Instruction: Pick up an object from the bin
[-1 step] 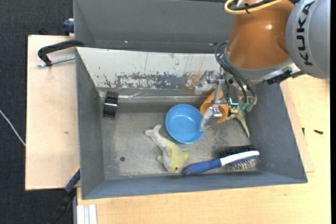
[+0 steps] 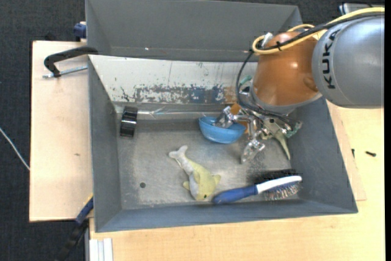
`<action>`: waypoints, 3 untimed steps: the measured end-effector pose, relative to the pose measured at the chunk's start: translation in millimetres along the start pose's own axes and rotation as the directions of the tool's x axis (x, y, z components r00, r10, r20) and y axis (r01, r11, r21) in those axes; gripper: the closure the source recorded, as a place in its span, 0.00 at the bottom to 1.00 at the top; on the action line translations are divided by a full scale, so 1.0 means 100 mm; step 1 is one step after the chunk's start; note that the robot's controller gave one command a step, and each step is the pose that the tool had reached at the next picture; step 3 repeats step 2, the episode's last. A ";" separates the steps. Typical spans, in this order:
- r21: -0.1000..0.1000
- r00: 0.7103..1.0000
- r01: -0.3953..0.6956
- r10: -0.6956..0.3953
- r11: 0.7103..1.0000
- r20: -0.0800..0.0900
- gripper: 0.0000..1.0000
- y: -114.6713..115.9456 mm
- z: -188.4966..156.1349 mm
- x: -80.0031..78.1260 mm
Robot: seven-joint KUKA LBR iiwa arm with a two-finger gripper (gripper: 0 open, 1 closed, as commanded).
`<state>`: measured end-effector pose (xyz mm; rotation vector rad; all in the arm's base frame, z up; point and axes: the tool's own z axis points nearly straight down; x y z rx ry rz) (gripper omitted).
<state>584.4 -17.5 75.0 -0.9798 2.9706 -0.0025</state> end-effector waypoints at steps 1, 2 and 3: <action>0.009 1.000 -0.002 0.002 1.000 0.008 1.00 -0.03 -0.05 -0.02; 0.003 1.000 -0.017 0.017 1.000 0.002 1.00 0.04 -1.54 -0.10; 0.003 1.000 -0.017 0.017 1.000 0.002 1.00 0.04 -1.54 -0.10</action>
Offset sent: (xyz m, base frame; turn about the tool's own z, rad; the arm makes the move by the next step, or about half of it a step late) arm 0.0000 0.0000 0.0000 0.0000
